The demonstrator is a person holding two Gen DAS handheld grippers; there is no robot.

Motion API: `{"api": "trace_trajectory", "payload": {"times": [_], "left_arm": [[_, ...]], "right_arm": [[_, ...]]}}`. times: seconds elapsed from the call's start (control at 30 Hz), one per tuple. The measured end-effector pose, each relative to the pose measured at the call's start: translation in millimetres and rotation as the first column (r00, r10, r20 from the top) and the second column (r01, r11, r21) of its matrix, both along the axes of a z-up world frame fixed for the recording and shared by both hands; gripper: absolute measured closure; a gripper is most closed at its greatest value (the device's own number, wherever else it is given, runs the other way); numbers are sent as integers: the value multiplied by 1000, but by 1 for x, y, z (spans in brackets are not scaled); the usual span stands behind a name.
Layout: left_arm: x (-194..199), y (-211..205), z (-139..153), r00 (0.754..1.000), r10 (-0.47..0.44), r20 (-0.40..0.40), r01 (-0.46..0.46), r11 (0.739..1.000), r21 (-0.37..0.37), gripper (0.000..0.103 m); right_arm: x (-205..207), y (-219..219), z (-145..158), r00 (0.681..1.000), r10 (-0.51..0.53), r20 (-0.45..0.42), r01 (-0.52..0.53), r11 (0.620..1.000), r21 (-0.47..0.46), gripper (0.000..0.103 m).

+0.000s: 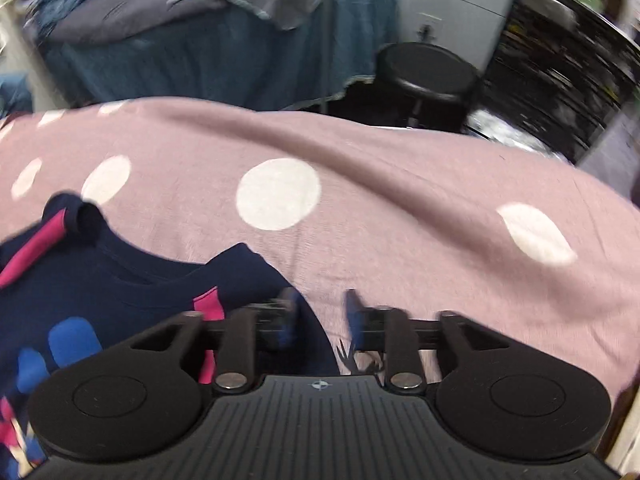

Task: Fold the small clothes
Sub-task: 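Lower the shirt onto the bedspread with both grippers and release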

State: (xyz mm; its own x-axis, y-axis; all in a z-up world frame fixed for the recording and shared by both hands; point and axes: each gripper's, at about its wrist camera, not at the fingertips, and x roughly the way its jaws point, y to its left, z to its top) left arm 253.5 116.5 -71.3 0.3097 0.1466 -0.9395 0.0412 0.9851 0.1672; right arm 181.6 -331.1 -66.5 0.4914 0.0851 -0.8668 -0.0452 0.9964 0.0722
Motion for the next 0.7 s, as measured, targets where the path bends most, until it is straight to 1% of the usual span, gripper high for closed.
{"api": "trace_trajectory", "payload": {"times": [0.07,0.1,0.13,0.2,0.27,0.3,0.33,0.4,0.43,0.47,0.5,0.53,0.57,0.6,0.63,0.7], "left_arm": [[0,2,-9,1000,5,-8,-5,1000,0,2],[0,3,-14,1000,14,-23,-14,1000,-8,2],[-1,5,-18,999,26,-45,-28,999,-34,2],[-6,7,-25,997,46,-67,-53,992,-113,8],[-14,5,-23,998,56,-21,-59,988,-142,20],[-16,2,-21,999,45,-4,-45,987,-155,36],[-18,-2,-18,999,29,14,-27,986,-165,61],[-18,-8,-12,1000,4,13,-1,982,-187,96],[-17,-10,-10,1000,10,11,-7,982,-186,97],[-16,-10,-7,1000,15,24,-11,983,-181,97],[-14,-10,-1,999,28,43,-20,984,-179,98],[-12,-5,3,997,52,60,-40,983,-181,99],[-9,1,7,994,78,72,-63,981,-184,99],[-5,7,10,992,97,76,-82,979,-187,100],[-2,13,12,990,109,87,-93,980,-174,102],[6,19,19,985,103,137,-91,992,-93,103]], "right_arm": [[-15,-3,6,998,-35,47,31,997,72,31],[-21,-3,9,997,-36,63,30,995,94,25],[-28,0,10,996,-38,77,30,994,102,22],[-40,5,10,995,-54,87,43,992,122,7],[-51,8,7,993,-88,76,76,986,148,4],[-54,8,2,992,-108,60,97,982,159,4],[-60,6,-2,991,-130,40,122,978,167,4],[-68,2,-12,984,-179,-8,178,969,169,4],[-72,0,-18,979,-200,-34,203,963,179,4],[-76,-1,-23,975,-213,-61,221,955,199,7],[-78,1,-24,977,-206,-58,214,955,206,33],[-81,3,-21,982,-184,-36,187,963,196,96],[-81,3,-19,986,-162,-42,167,963,210,97],[-80,1,-16,985,-169,-40,173,957,234,100],[-79,-3,-11,983,-182,-24,183,955,234,100],[-72,-11,0,978,-211,9,205,962,179,100]]}}
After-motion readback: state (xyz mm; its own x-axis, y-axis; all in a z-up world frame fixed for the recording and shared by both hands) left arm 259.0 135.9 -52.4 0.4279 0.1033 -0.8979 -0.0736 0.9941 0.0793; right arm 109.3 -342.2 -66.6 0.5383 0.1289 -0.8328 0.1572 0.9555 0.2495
